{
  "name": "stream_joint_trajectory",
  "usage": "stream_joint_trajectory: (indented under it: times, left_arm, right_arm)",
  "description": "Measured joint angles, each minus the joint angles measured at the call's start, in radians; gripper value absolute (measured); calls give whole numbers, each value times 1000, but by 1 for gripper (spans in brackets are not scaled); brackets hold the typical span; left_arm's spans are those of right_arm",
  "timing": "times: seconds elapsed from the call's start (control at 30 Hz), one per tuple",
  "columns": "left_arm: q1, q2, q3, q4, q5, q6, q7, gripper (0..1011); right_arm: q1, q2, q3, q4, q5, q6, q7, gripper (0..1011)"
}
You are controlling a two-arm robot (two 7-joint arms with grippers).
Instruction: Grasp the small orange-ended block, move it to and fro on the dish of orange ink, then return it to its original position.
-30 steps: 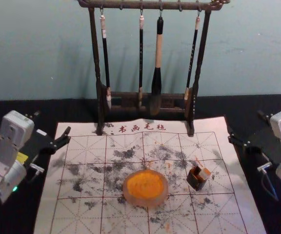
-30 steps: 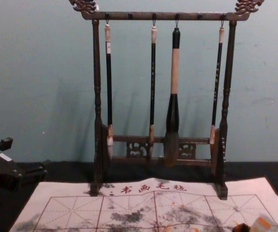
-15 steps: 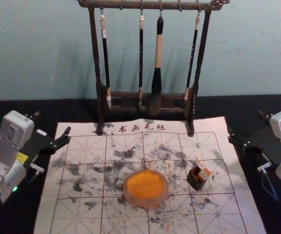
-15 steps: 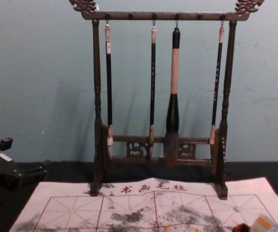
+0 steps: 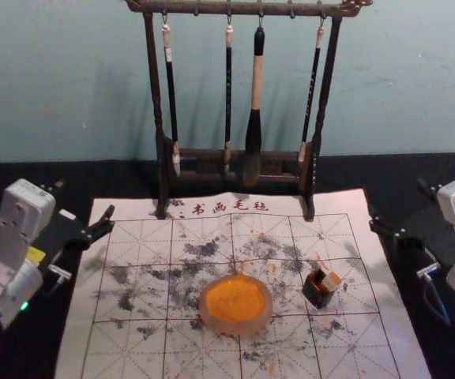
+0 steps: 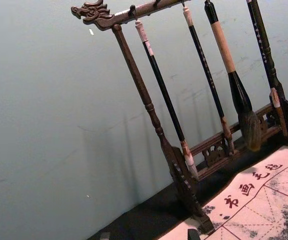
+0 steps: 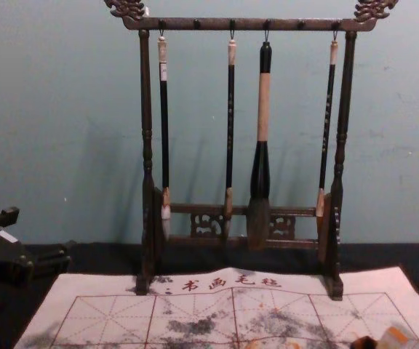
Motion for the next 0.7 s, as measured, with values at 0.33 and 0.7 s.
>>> stream_joint_trajectory:
  times: [0.33,0.7]
  left_arm:
    - [0,0,0,0,0,0,0,1001]
    - [0,0,0,0,0,0,0,1001]
  right_arm:
    - [-4,-12,21,4,3,-12,9,1000]
    - [-38,-8,68,-18,65,-63,99,1000]
